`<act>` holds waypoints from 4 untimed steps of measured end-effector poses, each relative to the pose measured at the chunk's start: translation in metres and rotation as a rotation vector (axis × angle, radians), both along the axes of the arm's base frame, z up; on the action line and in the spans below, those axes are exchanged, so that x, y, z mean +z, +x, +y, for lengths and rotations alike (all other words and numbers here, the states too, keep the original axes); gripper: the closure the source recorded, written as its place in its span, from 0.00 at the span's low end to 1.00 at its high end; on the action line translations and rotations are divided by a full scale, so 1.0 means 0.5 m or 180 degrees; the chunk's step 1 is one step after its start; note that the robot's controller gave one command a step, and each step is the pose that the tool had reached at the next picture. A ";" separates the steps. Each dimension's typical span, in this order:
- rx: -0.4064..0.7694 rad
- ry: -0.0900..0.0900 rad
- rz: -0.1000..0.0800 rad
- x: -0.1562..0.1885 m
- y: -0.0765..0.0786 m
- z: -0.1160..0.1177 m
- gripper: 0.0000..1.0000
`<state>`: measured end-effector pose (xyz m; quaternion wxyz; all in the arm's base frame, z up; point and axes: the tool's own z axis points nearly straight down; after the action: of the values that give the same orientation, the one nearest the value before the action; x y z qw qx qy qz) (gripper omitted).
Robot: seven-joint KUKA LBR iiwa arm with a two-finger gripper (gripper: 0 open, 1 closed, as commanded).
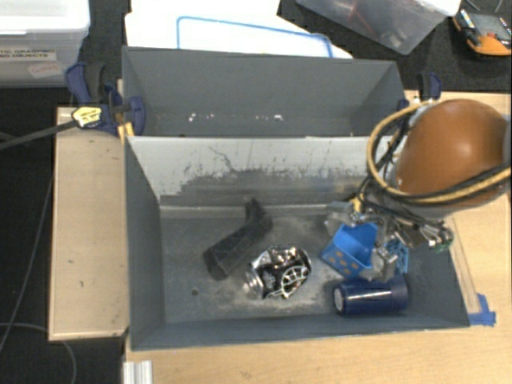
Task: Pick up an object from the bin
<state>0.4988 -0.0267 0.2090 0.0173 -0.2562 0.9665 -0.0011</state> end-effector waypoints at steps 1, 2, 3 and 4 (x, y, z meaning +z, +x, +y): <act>-0.0995 0.0028 0.0029 -0.101 0.021 -0.033 0.00; -0.0134 0.0010 -0.0075 -0.199 0.027 -0.037 0.00; -0.0501 0.0032 -0.0068 -0.204 0.027 -0.052 0.00; -0.0946 0.0064 -0.0084 -0.214 0.029 -0.054 0.00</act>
Offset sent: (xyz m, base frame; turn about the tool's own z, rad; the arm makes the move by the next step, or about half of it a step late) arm 0.0051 -0.0227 -0.1381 -0.2202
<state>0.5134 -0.0538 0.1019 0.0322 -0.1100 0.9934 0.0027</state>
